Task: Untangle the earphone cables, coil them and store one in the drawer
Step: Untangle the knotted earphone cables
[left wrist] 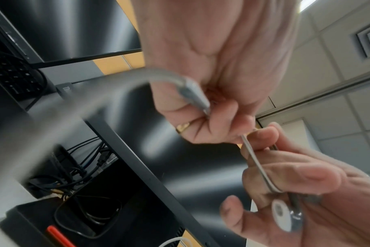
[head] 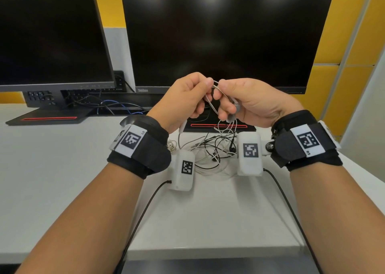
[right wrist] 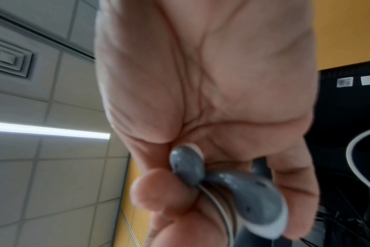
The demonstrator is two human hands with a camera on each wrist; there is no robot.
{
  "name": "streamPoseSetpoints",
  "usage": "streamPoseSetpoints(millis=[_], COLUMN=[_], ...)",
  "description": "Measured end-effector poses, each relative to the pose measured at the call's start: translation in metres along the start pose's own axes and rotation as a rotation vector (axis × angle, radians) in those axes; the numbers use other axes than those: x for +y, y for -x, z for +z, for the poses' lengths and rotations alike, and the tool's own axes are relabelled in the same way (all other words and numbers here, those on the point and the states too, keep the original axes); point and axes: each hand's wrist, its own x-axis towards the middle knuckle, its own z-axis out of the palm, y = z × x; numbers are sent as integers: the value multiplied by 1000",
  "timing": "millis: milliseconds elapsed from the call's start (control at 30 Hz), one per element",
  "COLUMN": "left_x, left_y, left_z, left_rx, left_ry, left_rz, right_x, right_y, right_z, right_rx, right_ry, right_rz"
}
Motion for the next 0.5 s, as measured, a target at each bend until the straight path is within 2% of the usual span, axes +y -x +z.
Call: streamPoseSetpoints(millis=[133,200,367,433,500], left_x=[0,0,-3,-4,-4], left_y=[-1,-1,-2,-2,0], left_z=[1,1,-1,-1,0], left_rx=[21,27,6,-38,-90], left_ry=[-34,-20,-52,-118,-168], left_rz=[29,25,-71,-131,-179], right_x=[-1,-4,-8,-7,-4], right_y=[2,2,-3,-3,-6], right_z=[1,3,2,2,2], right_rx=[-50,4,142,237,328], right_ry=[-10,-62,-457,-415,-269], right_rz=[-11,-29,-170,-211,-212])
